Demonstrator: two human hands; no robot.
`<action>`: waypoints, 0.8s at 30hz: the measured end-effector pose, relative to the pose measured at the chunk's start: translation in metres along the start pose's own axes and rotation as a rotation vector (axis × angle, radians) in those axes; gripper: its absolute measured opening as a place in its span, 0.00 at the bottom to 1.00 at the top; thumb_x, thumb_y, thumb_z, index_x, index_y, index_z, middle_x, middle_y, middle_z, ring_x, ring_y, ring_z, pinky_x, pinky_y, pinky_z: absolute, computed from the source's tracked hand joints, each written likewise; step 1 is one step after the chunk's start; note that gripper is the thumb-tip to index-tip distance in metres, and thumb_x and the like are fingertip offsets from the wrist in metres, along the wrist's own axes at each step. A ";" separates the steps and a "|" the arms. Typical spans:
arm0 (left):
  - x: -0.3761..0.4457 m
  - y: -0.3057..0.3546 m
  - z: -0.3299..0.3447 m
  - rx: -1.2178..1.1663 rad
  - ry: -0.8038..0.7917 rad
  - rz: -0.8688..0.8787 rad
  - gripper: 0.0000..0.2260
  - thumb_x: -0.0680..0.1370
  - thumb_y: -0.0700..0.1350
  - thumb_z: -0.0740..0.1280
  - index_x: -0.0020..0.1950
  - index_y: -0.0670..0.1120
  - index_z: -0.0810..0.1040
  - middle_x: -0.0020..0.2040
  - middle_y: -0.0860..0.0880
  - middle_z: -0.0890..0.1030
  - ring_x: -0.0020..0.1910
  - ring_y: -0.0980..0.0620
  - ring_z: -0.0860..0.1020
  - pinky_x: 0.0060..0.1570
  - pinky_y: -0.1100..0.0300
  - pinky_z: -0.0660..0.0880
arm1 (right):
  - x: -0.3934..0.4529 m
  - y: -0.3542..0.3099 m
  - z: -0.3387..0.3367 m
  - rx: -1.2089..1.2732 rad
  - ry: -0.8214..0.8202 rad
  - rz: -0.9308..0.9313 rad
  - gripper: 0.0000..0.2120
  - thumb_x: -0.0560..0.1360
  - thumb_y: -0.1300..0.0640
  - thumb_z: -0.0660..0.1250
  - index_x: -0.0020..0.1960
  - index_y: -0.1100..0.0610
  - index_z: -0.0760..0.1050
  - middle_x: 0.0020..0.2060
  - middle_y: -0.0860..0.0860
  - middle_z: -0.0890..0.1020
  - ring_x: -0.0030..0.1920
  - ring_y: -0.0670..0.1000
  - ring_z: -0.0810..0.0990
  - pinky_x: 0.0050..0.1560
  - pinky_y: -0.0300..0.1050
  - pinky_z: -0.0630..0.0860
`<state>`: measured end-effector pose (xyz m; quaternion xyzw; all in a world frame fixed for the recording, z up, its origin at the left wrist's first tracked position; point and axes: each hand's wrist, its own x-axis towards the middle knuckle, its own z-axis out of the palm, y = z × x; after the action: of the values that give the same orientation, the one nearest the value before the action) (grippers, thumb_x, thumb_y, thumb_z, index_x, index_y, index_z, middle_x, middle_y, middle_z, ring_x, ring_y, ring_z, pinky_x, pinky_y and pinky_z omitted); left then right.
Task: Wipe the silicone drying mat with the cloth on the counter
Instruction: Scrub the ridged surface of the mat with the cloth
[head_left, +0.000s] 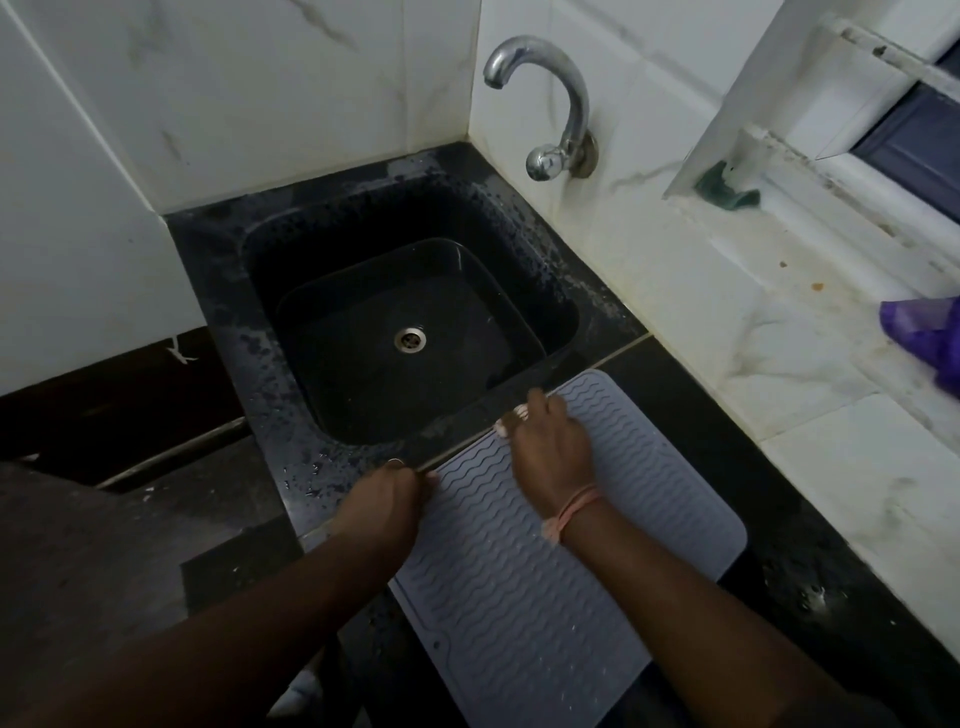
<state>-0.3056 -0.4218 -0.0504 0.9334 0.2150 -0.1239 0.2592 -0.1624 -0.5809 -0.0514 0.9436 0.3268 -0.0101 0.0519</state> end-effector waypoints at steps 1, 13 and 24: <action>0.000 -0.001 0.000 0.009 0.004 0.008 0.12 0.86 0.56 0.54 0.47 0.55 0.70 0.45 0.53 0.74 0.42 0.57 0.74 0.40 0.62 0.68 | 0.010 0.014 0.000 -0.025 -0.007 0.041 0.13 0.78 0.54 0.69 0.62 0.53 0.79 0.65 0.58 0.72 0.62 0.58 0.74 0.50 0.50 0.80; -0.015 -0.020 0.006 -0.040 0.048 -0.016 0.13 0.86 0.52 0.56 0.65 0.52 0.76 0.56 0.49 0.77 0.49 0.55 0.77 0.50 0.58 0.78 | 0.051 0.095 -0.004 0.050 -0.034 0.558 0.10 0.78 0.58 0.69 0.58 0.59 0.82 0.64 0.60 0.71 0.61 0.61 0.73 0.46 0.52 0.78; -0.009 -0.029 0.010 -0.170 0.020 -0.123 0.14 0.85 0.57 0.57 0.45 0.52 0.74 0.44 0.51 0.78 0.40 0.56 0.78 0.41 0.57 0.76 | 0.043 0.064 -0.008 -0.025 -0.082 0.386 0.08 0.78 0.60 0.67 0.54 0.58 0.83 0.62 0.58 0.72 0.59 0.58 0.72 0.43 0.50 0.79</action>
<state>-0.3280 -0.4083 -0.0684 0.8944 0.2840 -0.1114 0.3270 -0.0888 -0.6036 -0.0395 0.9868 0.1377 -0.0343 0.0777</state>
